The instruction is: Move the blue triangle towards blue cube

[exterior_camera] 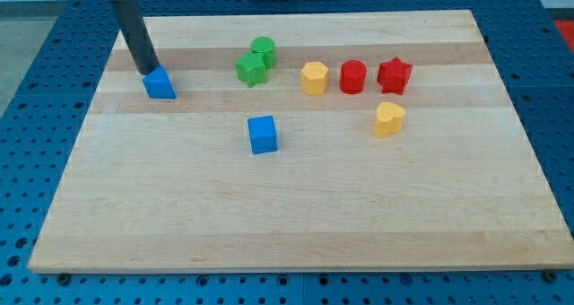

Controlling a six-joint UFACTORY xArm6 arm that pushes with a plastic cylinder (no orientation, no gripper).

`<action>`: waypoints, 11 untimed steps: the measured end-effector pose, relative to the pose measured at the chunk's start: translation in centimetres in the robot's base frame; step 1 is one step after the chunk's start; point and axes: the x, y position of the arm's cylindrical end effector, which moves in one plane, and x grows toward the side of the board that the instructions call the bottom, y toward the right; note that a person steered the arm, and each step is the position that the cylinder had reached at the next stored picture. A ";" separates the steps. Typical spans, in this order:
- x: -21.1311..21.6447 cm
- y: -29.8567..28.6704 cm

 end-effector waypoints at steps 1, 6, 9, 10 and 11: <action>1.0 1.2; 12.0 4.5; 13.9 3.0; 15.0 3.0; 15.0 3.2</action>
